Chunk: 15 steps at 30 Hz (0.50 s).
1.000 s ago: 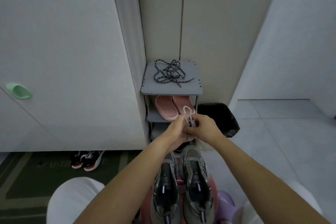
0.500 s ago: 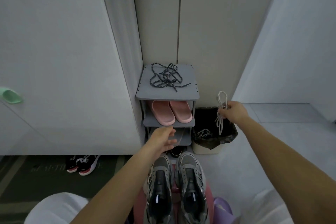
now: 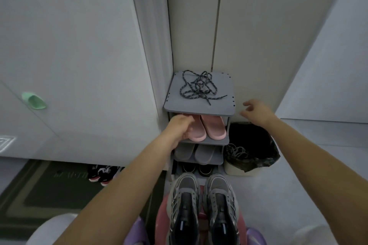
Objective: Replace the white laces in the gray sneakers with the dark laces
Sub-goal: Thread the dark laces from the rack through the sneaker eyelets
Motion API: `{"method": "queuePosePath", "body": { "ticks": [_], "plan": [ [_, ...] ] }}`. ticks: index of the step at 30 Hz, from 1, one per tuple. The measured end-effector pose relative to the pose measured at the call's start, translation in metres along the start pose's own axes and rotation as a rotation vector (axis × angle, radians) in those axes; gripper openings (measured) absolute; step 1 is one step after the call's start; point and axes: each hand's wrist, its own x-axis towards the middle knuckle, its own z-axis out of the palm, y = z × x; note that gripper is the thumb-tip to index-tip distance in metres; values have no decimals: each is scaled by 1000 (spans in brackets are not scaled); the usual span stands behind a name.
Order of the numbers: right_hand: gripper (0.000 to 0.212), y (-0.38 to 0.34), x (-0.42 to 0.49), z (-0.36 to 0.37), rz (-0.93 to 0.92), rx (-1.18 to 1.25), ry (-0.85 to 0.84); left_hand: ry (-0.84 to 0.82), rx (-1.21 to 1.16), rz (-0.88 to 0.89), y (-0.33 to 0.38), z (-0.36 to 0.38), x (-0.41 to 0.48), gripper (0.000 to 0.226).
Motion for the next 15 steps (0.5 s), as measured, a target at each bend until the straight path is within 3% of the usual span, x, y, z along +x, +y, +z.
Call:
{"method": "queuePosePath", "body": {
  "ticks": [4, 9, 14, 15],
  "plan": [
    [31, -39, 11, 10, -94, -49, 47, 38, 43, 63, 39, -8, 23, 18],
    [25, -72, 38, 31, -147, -77, 45, 89, 182, 149, 66, -10, 56, 30],
    [19, -83, 69, 52, -120, -146, 32, 63, 522, 269, 68, 6, 82, 14],
    [21, -84, 73, 54, -120, -180, 2, 55, 578, 299, 66, 10, 88, 24]
  ]
}}
